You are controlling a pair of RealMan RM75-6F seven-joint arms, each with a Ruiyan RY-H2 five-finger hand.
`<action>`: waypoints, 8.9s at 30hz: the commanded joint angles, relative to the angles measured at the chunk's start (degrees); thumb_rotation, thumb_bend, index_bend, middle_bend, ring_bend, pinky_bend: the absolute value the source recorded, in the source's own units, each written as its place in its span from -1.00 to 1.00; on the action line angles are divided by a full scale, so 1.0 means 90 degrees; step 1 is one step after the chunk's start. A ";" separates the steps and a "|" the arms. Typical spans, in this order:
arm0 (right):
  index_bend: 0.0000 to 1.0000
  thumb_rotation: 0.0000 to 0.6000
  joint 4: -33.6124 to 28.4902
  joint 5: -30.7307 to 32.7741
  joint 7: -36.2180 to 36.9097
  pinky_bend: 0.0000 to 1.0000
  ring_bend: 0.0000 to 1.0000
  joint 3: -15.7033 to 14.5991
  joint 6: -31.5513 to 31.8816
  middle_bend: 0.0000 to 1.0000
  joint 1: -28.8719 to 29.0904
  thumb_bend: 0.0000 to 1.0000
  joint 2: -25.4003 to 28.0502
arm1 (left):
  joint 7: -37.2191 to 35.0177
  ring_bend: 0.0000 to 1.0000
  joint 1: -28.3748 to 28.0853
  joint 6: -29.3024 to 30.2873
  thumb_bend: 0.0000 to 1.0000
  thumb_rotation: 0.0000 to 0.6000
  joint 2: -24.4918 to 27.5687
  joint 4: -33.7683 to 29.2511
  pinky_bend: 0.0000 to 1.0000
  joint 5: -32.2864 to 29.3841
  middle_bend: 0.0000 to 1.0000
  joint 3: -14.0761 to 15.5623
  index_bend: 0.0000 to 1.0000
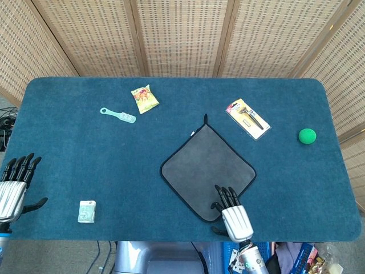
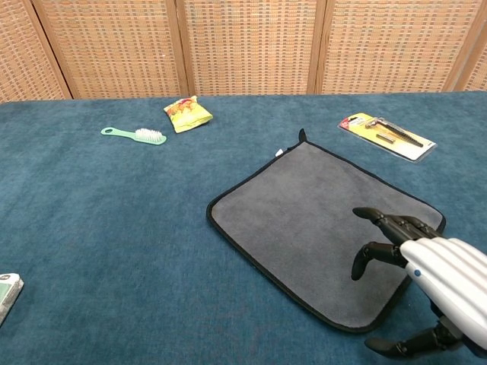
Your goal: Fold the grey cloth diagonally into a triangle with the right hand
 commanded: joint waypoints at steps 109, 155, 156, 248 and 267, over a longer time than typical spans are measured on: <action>0.20 1.00 0.0416 0.0681 -0.0434 -1.00 -1.00 0.1137 -0.0633 -0.67 0.1360 0.11 -0.0140 | -0.0254 -1.00 -0.0086 -0.0056 -0.66 1.00 0.0012 0.0034 -1.00 0.0171 -1.00 0.0081 -1.00; 0.24 1.00 0.2993 0.2008 -0.0264 -1.00 -1.00 0.2459 -0.2125 -0.62 0.3894 0.11 -0.0872 | -0.0123 -1.00 -0.0330 -0.0606 -0.66 1.00 -0.0136 0.0234 -1.00 -0.0453 -1.00 -0.0088 -1.00; 0.24 1.00 0.3040 0.2024 -0.0243 -1.00 -1.00 0.2462 -0.2141 -0.62 0.3930 0.11 -0.0891 | -0.0126 -1.00 -0.0333 -0.0613 -0.66 1.00 -0.0137 0.0234 -1.00 -0.0461 -1.00 -0.0090 -1.00; 0.28 1.00 0.7658 0.2705 0.1449 -1.00 -1.00 0.2544 -0.3978 -0.57 0.6194 0.11 -0.2006 | -0.0086 -1.00 -0.0525 -0.0954 -0.66 1.00 -0.0159 0.0308 -1.00 -0.0841 -1.00 -0.0136 -1.00; 0.28 1.00 0.7837 0.2739 0.1495 -1.00 -1.00 0.2527 -0.4141 -0.58 0.6289 0.11 -0.2024 | -0.0054 -1.00 -0.0546 -0.1005 -0.66 1.00 -0.0140 0.0266 -1.00 -0.0873 -1.00 -0.0119 -1.00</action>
